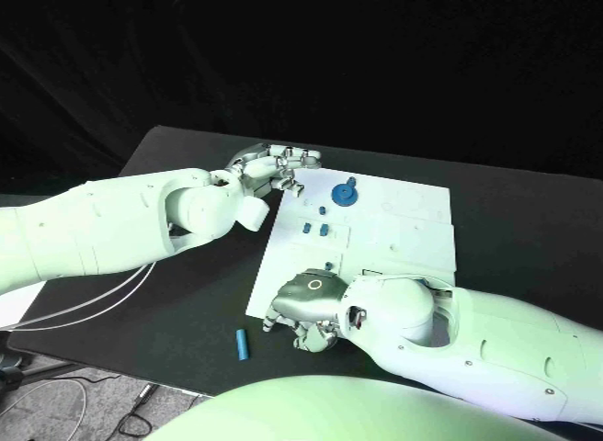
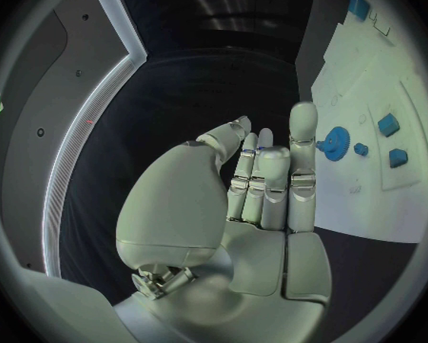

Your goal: Assemble the parts on the task board

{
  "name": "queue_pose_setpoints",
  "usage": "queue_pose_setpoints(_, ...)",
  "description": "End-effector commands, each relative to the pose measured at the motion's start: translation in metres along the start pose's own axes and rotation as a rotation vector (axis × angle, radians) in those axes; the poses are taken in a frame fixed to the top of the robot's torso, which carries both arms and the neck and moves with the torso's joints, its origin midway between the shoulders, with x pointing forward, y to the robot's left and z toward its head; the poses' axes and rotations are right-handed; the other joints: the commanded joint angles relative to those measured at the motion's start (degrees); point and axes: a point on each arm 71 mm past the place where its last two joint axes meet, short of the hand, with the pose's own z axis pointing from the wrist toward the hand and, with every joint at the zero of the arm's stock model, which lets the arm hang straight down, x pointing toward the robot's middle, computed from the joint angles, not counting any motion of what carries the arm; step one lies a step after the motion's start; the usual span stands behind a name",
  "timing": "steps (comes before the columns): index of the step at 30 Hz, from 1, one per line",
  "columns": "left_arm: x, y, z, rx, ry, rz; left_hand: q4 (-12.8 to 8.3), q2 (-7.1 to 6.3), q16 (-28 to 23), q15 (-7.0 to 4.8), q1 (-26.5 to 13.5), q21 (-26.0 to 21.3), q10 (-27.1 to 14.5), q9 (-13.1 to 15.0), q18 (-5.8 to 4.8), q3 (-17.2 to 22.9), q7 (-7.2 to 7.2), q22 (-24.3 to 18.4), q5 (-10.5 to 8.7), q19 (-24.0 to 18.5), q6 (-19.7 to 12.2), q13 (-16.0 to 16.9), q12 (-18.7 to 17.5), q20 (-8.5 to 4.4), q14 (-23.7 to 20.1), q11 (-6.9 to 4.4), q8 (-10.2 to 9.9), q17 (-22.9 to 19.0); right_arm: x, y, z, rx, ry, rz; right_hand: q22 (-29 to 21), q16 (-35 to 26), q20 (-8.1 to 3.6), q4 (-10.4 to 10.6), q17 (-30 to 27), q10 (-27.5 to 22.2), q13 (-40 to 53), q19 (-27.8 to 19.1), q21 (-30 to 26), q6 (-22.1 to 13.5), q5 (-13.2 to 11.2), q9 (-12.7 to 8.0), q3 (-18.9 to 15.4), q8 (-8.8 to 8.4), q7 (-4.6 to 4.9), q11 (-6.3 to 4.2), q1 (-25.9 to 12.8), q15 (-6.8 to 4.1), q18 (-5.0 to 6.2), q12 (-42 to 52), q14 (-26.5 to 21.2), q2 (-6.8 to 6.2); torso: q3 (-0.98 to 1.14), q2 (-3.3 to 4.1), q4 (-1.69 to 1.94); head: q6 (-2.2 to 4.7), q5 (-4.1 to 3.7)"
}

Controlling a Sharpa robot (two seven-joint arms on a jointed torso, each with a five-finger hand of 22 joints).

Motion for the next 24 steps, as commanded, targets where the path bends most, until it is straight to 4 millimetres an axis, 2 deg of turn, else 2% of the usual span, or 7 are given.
queue_pose_setpoints(1, 0.0034, 0.0002, 0.0002, 0.001, 0.023, -0.004, -0.35, 0.01, 0.27, 0.06, 0.69, -0.29, -0.56, -0.02, 0.34, -0.02, 0.25, -0.15, 0.08, -0.54, -0.27, -0.06, 0.40, 0.04, -0.52, -0.02, 0.19, -0.10, -0.0010, 0.0041, 0.0020, -0.031, -0.022, -0.035, 0.18, 0.29, -0.47, -0.03, 0.12, 4.67, 53.45, 0.16, 0.32, 0.26, -0.40, 0.10, 0.66, -0.11, -0.35, -3.89, 0.52, -0.33, -1.16, 31.48, 3.41, 1.78, -0.04, 0.01, 0.08, 0.01, 0.14)
queue_pose_setpoints(3, 0.0034, 0.0002, 0.0001, 0.001, 0.023, -0.003, -0.35, 0.01, 0.28, 0.06, 0.69, -0.29, -0.57, -0.02, 0.34, -0.03, 0.25, -0.15, 0.07, -0.54, -0.26, -0.06, 0.40, 0.04, -0.53, -0.02, 0.19, -0.10, -0.0012, 0.0046, 0.0022, -0.034, -0.028, -0.031, 0.25, 0.35, -0.47, -0.08, 0.19, 4.78, 53.82, 0.17, 0.37, 0.88, -0.37, 0.20, 0.88, 0.08, -0.16, -3.79, 0.21, -0.31, -1.18, 31.74, 3.42, 1.85, -0.05, 0.00, 0.04, 0.01, 0.27)
queue_pose_setpoints(5, 0.0034, 0.0001, 0.0000, 0.002, 0.022, -0.003, -0.35, 0.01, 0.28, 0.06, 0.69, -0.29, -0.57, -0.02, 0.34, -0.03, 0.25, -0.15, 0.07, -0.54, -0.26, -0.06, 0.40, 0.04, -0.53, -0.02, 0.19, -0.10, -0.0018, 0.0043, 0.0018, -0.038, -0.043, -0.018, 0.41, 0.49, -0.34, 0.06, 0.35, 4.88, 54.37, 0.20, 0.49, 3.14, -0.38, 0.59, 1.30, 0.93, 0.63, -3.33, -0.46, -0.04, -1.23, 32.09, 3.45, 2.25, -0.04, -0.02, -0.04, 0.01, 0.44)
queue_pose_setpoints(7, 0.0033, 0.0001, -0.0001, 0.002, 0.021, -0.003, -0.35, 0.01, 0.28, 0.06, 0.69, -0.29, -0.57, -0.02, 0.34, -0.03, 0.25, -0.15, 0.07, -0.54, -0.26, -0.06, 0.40, 0.04, -0.53, -0.02, 0.19, -0.10, -0.0027, 0.0038, 0.0006, -0.047, -0.063, 0.005, 0.84, 0.83, 0.00, 0.82, 0.80, 5.32, 55.30, 0.35, 0.80, 7.02, -0.78, 1.30, 2.23, 2.60, 2.01, -2.43, -1.09, 0.63, -1.35, 32.77, 3.54, 4.07, -0.04, -0.01, -0.06, 0.01, 0.61)
queue_pose_setpoints(12, 0.0030, -0.0001, -0.0004, 0.003, 0.019, -0.002, -0.35, 0.01, 0.28, 0.06, 0.69, -0.29, -0.57, -0.02, 0.34, -0.03, 0.25, -0.15, 0.07, -0.54, -0.26, -0.06, 0.40, 0.04, -0.53, -0.02, 0.19, -0.10, -0.0056, 0.0025, -0.0030, -0.065, -0.120, 0.050, 1.32, 1.23, 0.55, 1.76, 1.29, 6.29, 56.82, 0.51, 1.16, 11.49, -1.00, 2.37, 3.89, 4.71, 1.80, -2.01, -1.64, 1.15, -1.39, 33.87, 3.63, 7.13, 0.04, -0.03, -0.04, 0.01, 0.78)
queue_pose_setpoints(16, 0.0029, -0.0002, -0.0005, 0.004, 0.018, -0.002, -0.35, 0.01, 0.28, 0.06, 0.69, -0.29, -0.57, -0.02, 0.34, -0.03, 0.25, -0.15, 0.07, -0.54, -0.26, -0.06, 0.40, 0.04, -0.53, -0.02, 0.19, -0.10, -0.0075, 0.0017, -0.0054, -0.070, -0.154, 0.075, 1.37, 1.28, 0.63, 1.61, 1.34, 6.56, 57.23, 0.51, 1.21, 11.85, -1.18, 2.58, 4.57, 4.93, 1.64, -1.97, -1.64, 1.16, -1.37, 34.12, 3.63, 7.49, 0.03, 0.01, 0.04, 0.01, 0.82)
queue_pose_setpoints(24, 0.0029, -0.0002, -0.0004, 0.004, 0.017, -0.002, -0.38, 0.06, 0.32, 0.07, 0.73, -0.28, -0.60, -0.01, 0.34, -0.03, 0.23, -0.15, 0.08, -0.54, -0.24, -0.06, 0.44, 0.04, -0.52, -0.03, 0.23, -0.04, -0.0070, 0.0002, -0.0060, -0.063, -0.152, 0.094, 1.40, 1.33, 0.68, 1.38, 1.39, 6.12, 56.67, 0.50, 1.23, 11.80, -1.12, 2.68, 4.76, 4.92, 1.72, -1.89, -1.88, 1.20, -1.37, 33.57, 3.63, 7.10, -0.03, -0.01, 0.00, 0.01, 0.88)
